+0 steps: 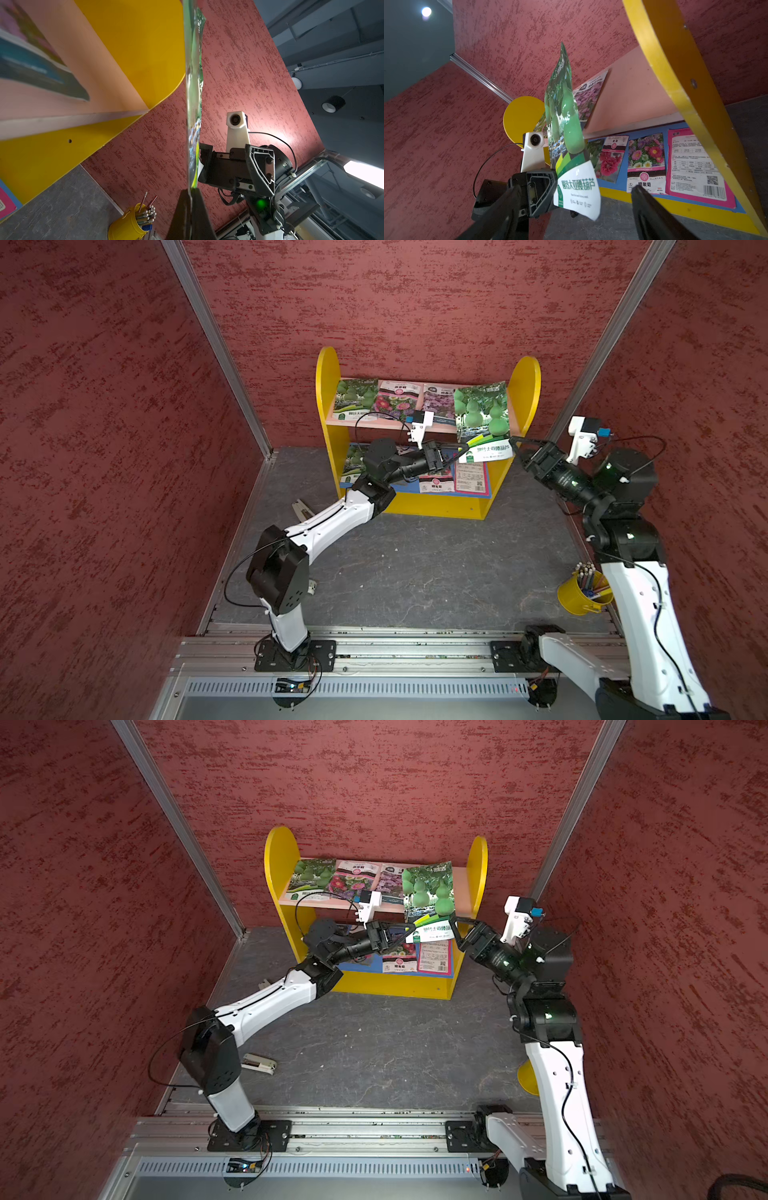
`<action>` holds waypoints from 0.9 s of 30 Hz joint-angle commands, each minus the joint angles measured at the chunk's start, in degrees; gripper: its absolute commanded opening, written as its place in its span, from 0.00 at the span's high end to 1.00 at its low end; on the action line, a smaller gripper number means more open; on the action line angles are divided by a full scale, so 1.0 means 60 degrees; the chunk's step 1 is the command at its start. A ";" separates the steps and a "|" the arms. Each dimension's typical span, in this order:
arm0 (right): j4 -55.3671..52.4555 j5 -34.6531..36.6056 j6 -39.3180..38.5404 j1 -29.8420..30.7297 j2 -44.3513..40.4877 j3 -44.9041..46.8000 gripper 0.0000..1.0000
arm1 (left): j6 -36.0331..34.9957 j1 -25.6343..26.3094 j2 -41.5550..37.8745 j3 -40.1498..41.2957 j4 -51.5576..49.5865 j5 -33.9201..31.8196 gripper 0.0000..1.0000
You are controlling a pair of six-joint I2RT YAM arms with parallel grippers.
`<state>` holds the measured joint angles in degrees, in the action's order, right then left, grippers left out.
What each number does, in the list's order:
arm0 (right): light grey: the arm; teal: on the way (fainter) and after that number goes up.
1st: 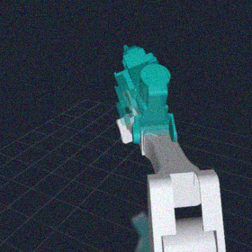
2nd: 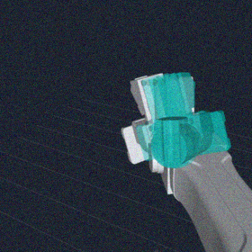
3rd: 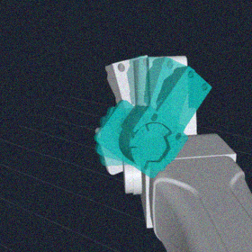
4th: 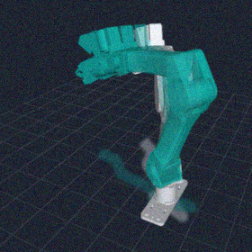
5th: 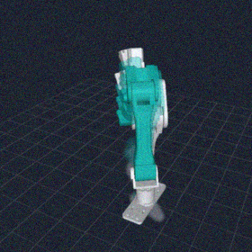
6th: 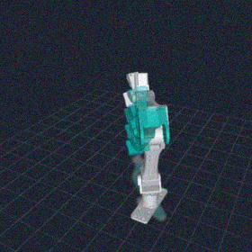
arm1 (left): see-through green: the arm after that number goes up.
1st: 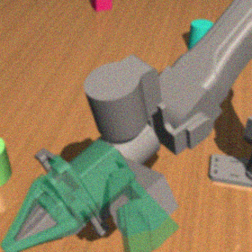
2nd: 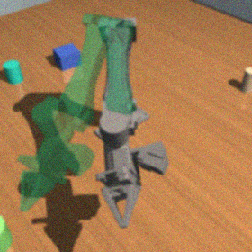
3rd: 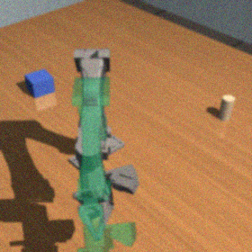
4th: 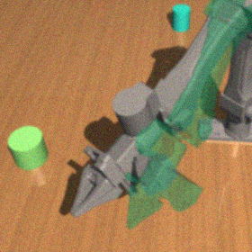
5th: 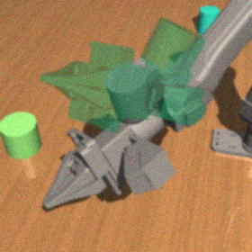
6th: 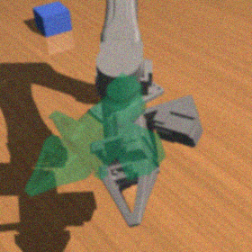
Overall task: Take the seed bag off the shelf
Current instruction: Pick up the seed packet from the shelf.
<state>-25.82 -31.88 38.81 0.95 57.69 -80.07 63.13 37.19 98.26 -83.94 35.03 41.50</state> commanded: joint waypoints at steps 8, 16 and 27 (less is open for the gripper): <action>0.0222 -0.3979 -0.0950 -0.0030 -0.0001 -0.0326 0.25 | -0.1576 -0.0207 -0.2210 0.0880 -0.1847 0.2349 1.00; 0.2708 -0.5451 0.0727 -0.0027 -0.0138 0.0161 0.49 | -0.1970 -0.0150 -0.2451 0.1205 -0.2443 0.2182 1.00; 0.2383 -0.5181 0.0486 -0.0031 0.0049 0.0105 0.78 | -0.1895 -0.0090 -0.2402 0.1226 -0.2269 0.2075 1.00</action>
<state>-13.06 -62.35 42.17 0.91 57.89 -79.55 52.82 36.29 83.64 -76.77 21.30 53.78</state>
